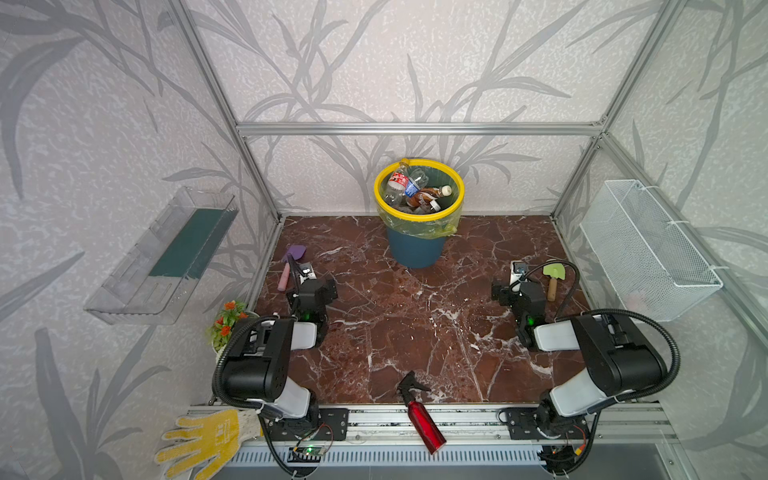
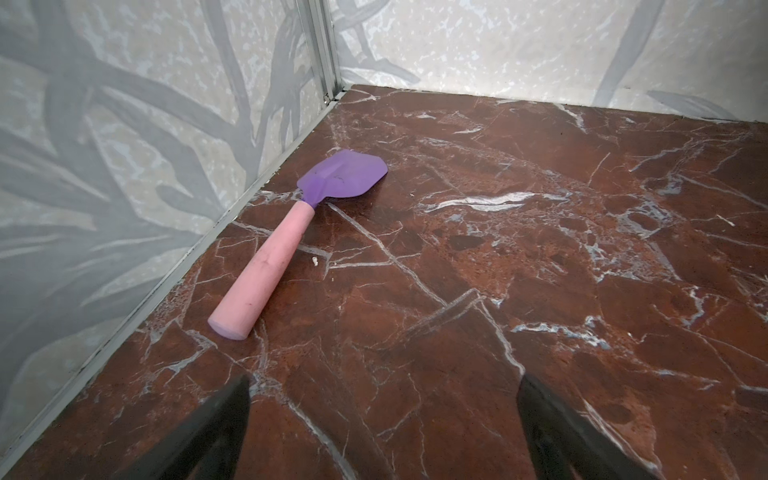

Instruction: Throw the plastic bottles in the bin

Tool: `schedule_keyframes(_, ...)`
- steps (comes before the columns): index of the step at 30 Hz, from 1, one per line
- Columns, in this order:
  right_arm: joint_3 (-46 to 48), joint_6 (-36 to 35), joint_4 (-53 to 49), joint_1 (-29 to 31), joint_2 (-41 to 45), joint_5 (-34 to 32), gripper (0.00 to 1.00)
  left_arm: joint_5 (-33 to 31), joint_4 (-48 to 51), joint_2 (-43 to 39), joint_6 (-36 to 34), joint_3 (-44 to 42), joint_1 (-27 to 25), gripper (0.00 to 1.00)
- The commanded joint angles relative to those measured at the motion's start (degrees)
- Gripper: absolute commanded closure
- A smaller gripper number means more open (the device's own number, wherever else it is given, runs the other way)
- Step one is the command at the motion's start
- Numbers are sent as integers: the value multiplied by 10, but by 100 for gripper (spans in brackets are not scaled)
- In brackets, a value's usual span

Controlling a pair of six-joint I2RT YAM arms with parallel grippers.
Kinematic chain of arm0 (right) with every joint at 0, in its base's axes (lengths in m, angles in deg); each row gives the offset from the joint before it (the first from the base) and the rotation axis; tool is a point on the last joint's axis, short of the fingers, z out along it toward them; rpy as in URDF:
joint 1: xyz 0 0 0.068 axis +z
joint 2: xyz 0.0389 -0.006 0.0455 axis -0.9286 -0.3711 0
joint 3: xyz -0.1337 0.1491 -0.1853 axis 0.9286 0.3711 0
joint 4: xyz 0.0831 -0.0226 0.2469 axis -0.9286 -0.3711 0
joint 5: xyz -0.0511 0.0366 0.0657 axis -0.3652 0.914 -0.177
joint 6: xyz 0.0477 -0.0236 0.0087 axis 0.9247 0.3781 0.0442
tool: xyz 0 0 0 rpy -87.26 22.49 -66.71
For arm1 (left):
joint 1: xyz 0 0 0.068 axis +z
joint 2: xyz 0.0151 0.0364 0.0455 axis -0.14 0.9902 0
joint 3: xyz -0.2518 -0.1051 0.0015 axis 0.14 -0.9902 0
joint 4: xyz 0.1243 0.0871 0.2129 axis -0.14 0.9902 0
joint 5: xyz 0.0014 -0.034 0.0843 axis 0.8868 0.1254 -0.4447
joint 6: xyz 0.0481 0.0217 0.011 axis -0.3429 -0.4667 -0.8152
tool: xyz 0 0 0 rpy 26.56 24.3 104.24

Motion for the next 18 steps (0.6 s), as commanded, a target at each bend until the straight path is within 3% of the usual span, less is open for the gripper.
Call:
schedule_keyframes(1, -4, -4, 12, -2, -2, 1, 1, 7, -4, -9, -6, 10, 2, 1)
schedule_keyframes(18, -5, -4, 13, -2, -3, 2, 1, 7, -3, -9, -6, 10, 2, 1)
